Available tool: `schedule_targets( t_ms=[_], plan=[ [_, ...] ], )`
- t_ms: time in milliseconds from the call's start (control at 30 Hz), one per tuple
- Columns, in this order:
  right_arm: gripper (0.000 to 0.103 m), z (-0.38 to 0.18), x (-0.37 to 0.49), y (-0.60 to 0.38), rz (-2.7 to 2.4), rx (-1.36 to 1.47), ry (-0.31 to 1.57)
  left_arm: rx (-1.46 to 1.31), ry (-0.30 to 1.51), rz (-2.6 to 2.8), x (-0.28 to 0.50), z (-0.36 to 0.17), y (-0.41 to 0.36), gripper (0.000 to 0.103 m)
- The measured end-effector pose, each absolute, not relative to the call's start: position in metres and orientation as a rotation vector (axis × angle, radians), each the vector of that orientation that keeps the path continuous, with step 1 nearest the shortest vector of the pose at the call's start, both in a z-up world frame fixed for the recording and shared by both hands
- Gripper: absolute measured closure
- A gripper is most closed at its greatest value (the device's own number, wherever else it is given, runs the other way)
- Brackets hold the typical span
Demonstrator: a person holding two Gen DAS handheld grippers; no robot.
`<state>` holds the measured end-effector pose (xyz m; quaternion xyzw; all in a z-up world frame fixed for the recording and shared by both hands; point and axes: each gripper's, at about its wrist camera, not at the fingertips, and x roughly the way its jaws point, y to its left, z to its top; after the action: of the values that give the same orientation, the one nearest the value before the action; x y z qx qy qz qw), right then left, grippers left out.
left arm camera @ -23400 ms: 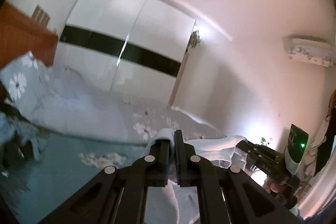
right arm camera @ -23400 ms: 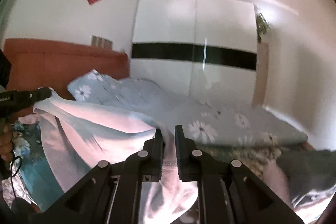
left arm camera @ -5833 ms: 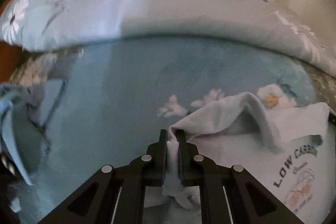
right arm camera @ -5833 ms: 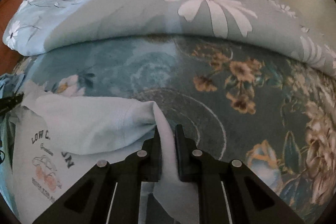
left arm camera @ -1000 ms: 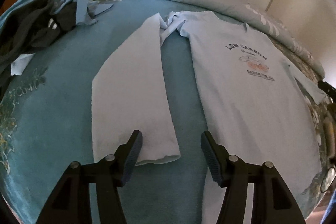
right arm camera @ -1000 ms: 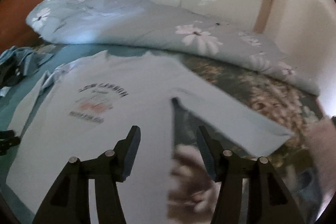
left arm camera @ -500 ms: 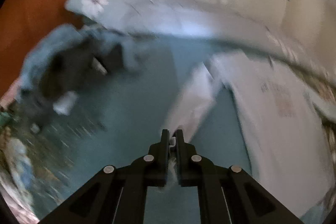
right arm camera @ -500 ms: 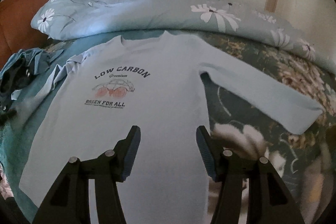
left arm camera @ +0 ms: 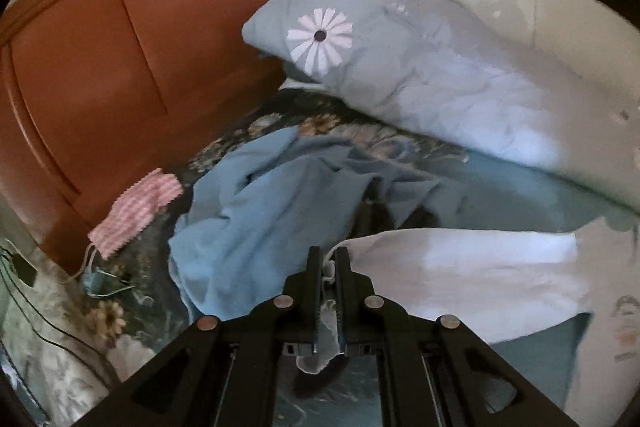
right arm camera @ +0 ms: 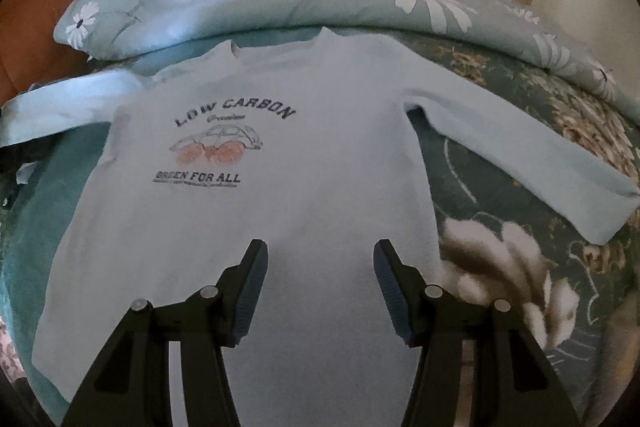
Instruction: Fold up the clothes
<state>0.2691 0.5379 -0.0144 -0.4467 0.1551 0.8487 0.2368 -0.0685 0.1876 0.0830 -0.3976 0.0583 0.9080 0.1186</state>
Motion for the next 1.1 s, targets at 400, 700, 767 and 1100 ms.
schedule_targets(
  t_ms=[400,700,767,1100],
  plan=[
    [0.046,-0.008,0.282,0.552,2.349,-1.144,0.510,-1.106,-0.014,2.348,-0.031,0.138,0.276,0.097],
    [0.046,-0.008,0.297,0.568,2.350,-1.086,0.598,-1.048,0.001,2.077,0.010,0.159,0.430,0.097],
    [0.046,-0.007,0.300,0.569,2.352,-1.073,0.597,-1.024,0.068,2.043,0.025,0.148,0.466,0.097],
    [0.046,-0.019,0.330,0.586,2.266,-1.058,0.622,-1.103,0.148,1.923,0.062,0.061,0.562,0.095]
  ],
)
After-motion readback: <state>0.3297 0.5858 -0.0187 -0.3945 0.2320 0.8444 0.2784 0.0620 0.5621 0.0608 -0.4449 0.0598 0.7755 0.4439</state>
